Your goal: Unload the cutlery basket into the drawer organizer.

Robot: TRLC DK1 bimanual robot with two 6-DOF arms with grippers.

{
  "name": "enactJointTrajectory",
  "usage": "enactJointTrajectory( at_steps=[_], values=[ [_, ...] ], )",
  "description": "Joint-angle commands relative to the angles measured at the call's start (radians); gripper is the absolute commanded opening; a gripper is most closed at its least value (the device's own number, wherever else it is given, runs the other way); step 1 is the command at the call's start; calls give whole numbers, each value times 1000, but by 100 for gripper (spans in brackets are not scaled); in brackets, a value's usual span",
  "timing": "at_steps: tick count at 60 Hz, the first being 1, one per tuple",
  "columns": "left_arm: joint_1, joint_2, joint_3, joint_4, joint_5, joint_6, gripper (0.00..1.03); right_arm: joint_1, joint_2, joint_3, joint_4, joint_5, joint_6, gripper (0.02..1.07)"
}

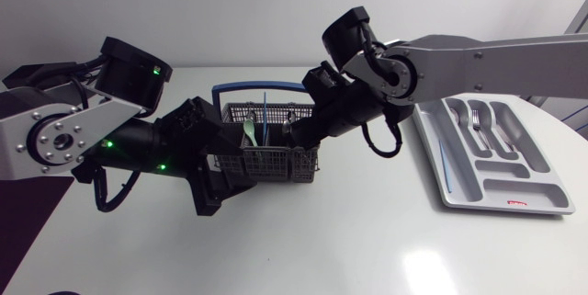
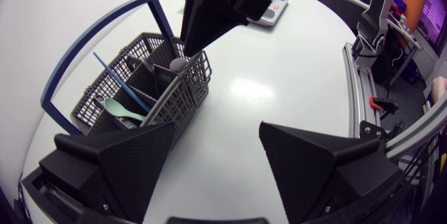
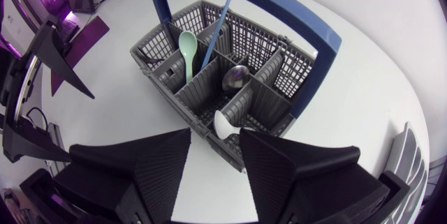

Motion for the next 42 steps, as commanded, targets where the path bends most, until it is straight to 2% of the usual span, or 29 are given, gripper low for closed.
enactJointTrajectory(
  at_steps=[1, 26, 33, 42],
  values=[
    [-1, 4, -31, 8, -5, 0, 85, 5, 37, 29, 8, 8, 38, 45],
    [2, -5, -57, 28, -5, 2, 85, 10, 109, 63, 9, 28, 51, 43],
    [0, -5, -60, 31, -5, 2, 85, 11, 126, 70, 11, 29, 51, 35],
    [0, -7, -63, 36, -5, 4, 85, 14, 139, 75, 11, 32, 55, 35]
  ],
)
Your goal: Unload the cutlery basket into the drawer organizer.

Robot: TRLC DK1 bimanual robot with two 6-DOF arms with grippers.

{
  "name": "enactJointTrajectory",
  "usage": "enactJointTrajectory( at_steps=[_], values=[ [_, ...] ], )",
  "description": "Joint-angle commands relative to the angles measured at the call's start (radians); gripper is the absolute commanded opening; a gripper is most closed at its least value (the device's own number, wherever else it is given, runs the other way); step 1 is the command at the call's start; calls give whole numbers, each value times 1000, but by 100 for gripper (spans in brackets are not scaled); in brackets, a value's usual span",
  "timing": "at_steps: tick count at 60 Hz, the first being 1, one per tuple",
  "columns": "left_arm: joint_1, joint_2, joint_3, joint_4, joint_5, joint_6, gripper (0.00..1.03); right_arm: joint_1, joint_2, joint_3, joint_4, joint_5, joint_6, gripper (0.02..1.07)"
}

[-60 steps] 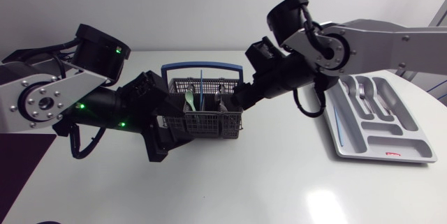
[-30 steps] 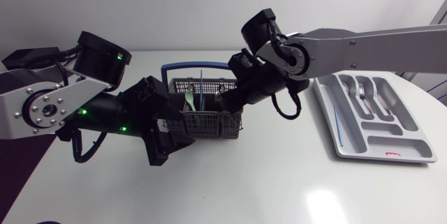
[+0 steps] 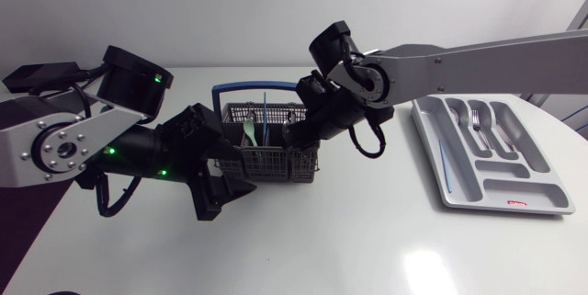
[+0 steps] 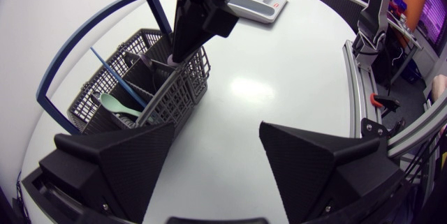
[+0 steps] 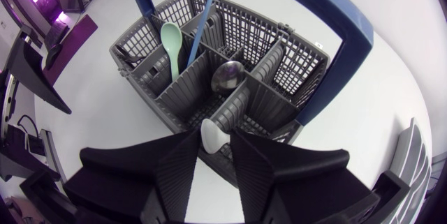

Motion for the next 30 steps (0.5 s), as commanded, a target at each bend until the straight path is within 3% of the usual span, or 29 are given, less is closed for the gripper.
enactJointTrajectory(
  at_steps=[1, 9, 12, 21, 30],
  values=[
    [0, -7, -32, 9, -5, 4, 85, 15, 35, 23, 1, 8, 30, 34],
    [-1, -7, -35, 11, -5, 2, 86, 19, 55, 32, -1, 9, 36, 29],
    [-3, -7, -38, 14, -5, 2, 86, 18, 64, 40, -2, 9, 36, 21],
    [-4, -7, -52, 23, -6, 2, 86, 13, 70, 45, -7, 11, 44, 11],
    [-4, -7, -55, 28, -11, 0, 86, -8, 64, 37, -7, -24, 39, 9]
  ],
)
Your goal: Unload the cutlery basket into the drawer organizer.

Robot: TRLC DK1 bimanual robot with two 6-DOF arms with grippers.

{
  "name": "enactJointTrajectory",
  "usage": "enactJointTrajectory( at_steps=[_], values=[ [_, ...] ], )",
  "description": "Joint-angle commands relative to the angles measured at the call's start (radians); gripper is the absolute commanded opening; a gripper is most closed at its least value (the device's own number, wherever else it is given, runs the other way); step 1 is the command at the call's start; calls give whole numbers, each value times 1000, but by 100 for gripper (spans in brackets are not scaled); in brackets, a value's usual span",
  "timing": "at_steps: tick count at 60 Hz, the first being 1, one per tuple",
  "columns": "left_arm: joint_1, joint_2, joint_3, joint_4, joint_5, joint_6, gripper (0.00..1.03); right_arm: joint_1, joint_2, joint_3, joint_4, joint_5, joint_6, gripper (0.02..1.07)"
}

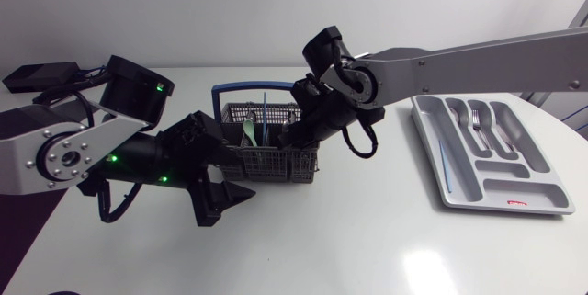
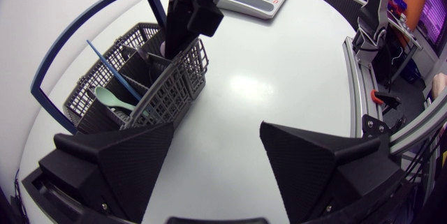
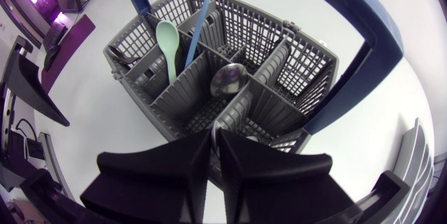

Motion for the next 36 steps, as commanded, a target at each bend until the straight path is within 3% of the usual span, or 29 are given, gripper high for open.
enactJointTrajectory(
  at_steps=[1, 36],
  values=[
    [-6, -7, -22, 5, -10, 0, 86, -17, 10, 4, -9, -30, 27, 9],
    [-13, -31, -32, 5, -22, -10, 89, -99, -197, -18, -32, -255, 59, 10]
  ],
)
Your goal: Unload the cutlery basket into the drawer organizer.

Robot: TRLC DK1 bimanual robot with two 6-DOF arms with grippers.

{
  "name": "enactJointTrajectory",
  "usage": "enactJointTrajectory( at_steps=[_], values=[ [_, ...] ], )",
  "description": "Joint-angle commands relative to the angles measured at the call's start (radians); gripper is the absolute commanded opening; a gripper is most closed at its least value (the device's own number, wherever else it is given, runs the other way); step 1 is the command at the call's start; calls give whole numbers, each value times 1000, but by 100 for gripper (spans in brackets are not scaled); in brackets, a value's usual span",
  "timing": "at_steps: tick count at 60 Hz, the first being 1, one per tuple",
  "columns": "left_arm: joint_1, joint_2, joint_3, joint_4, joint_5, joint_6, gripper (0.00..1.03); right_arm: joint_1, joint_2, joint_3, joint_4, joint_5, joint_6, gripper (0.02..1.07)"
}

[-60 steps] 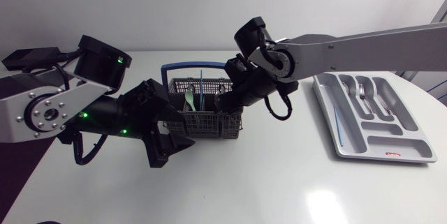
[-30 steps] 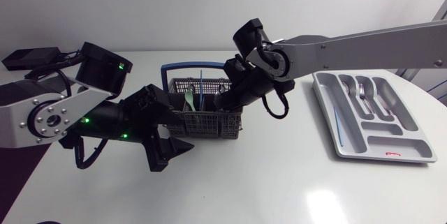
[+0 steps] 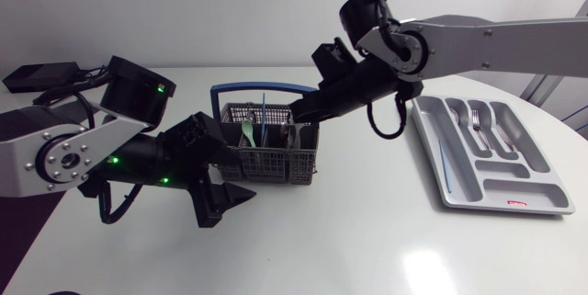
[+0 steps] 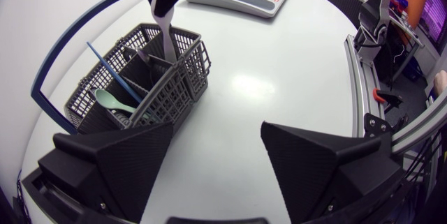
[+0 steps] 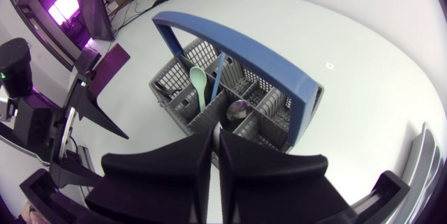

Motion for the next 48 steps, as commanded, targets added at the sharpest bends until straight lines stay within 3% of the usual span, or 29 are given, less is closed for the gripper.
enactJointTrajectory(
  at_steps=[1, 21, 34, 41, 48],
  values=[
    [-1, -26, -29, 3, -2, -10, 89, -14, -63, -19, -21, -21, 33, 10],
    [-4, -46, -26, 35, -2, -65, 89, -85, -328, -84, -148, -46, 23, 10],
    [-7, -50, -11, 43, -2, -97, 89, -294, -491, -189, -277, -53, -52, 10],
    [-17, -50, -6, 46, -3, -109, 89, -433, -528, -246, -332, 7, -127, 10],
    [-24, -46, 1, 46, -6, -117, 89, -531, -569, -337, -317, 165, -181, 10]
  ],
)
